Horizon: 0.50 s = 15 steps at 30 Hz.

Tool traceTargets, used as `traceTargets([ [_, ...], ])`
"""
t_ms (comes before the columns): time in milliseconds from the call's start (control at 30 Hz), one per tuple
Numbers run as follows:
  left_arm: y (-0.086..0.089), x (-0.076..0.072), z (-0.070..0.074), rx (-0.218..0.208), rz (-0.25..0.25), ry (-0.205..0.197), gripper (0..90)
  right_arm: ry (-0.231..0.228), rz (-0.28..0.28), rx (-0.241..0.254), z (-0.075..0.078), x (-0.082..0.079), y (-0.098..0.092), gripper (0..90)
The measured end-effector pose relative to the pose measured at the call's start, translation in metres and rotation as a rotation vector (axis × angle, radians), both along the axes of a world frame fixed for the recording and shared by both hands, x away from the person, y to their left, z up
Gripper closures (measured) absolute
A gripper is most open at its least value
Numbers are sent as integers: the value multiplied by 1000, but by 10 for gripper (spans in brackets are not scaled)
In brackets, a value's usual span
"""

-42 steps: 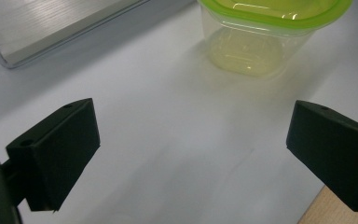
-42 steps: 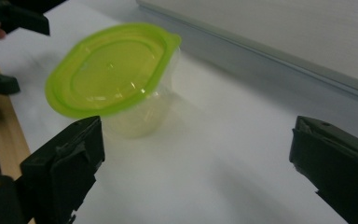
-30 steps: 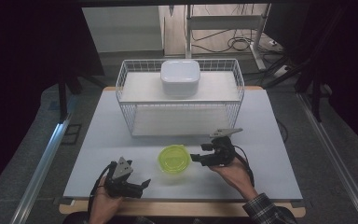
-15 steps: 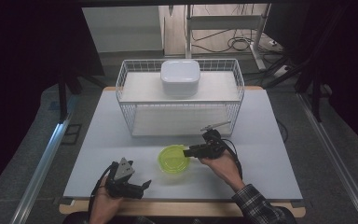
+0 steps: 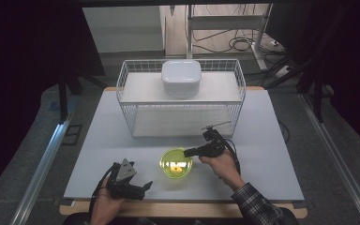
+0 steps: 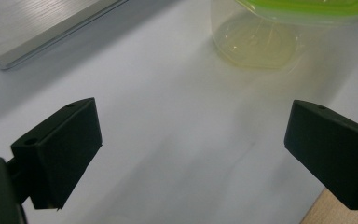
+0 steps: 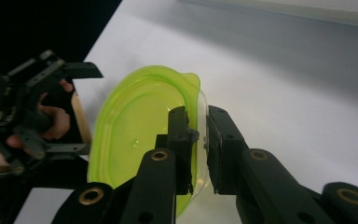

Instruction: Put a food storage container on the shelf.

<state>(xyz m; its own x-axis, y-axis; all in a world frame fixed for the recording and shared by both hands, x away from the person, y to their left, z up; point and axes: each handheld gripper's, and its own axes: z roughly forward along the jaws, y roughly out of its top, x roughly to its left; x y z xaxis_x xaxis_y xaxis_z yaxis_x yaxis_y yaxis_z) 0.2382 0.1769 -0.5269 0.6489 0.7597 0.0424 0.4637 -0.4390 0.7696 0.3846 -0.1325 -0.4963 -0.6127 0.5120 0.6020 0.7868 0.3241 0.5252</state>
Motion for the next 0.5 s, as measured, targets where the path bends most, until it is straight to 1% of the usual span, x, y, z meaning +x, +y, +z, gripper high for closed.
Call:
traceTargets([
  [133, 0, 0, 0, 1, 0, -2, 37, 3, -1, 37, 3, -2, -1, 824],
  [233, 0, 0, 0, 1, -2, -3, 37, -23, -8, 29, 8, -4, -3, 826],
  [300, -1, 0, 0, 1, -1, -4, 37, -32, -16, 32, 9, -4, -5, 826],
  [400, 0, 0, 1, -1, 1, -7, 36, -24, -26, 56, 12, -4, -9, 827],
  [500, 1, 1, 1, -10, 6, -7, 34, -29, -31, 74, 17, -5, -12, 827],
])
